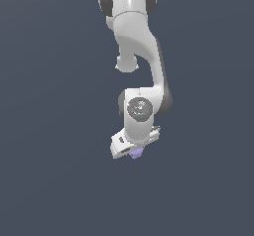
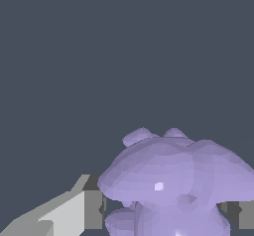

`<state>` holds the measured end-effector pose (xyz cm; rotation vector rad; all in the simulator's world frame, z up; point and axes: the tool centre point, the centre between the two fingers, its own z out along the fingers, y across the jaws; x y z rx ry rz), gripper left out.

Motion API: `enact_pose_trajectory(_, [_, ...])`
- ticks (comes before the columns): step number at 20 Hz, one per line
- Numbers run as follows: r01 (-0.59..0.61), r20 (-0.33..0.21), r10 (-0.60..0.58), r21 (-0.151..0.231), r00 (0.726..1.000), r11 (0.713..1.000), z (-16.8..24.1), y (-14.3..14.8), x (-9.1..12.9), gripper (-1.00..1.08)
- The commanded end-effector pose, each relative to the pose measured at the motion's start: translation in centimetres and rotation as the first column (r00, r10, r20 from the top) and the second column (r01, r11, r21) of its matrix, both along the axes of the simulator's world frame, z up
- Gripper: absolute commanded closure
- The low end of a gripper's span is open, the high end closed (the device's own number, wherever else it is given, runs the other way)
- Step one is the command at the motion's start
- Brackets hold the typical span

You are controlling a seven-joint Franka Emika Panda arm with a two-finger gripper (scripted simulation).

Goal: Pick up the object and move it to a goal position.

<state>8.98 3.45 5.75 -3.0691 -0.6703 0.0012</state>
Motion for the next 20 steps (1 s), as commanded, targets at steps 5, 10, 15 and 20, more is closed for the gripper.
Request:
enact_pose_trajectory(5, [0.000, 0.001, 0.000, 0.000, 1.000, 1.000, 0.0, 0.0, 0.0, 1.08])
enact_pose_trajectory(10, [0.000, 0.001, 0.000, 0.000, 1.000, 1.000, 0.0, 0.0, 0.0, 1.08])
enact_pose_trajectory(15, [0.000, 0.001, 0.000, 0.000, 1.000, 1.000, 0.5, 0.1, -0.2, 1.08])
enact_pose_trajectory(20, [0.000, 0.001, 0.000, 0.000, 1.000, 1.000, 2.0, 0.3, -0.9, 1.08])
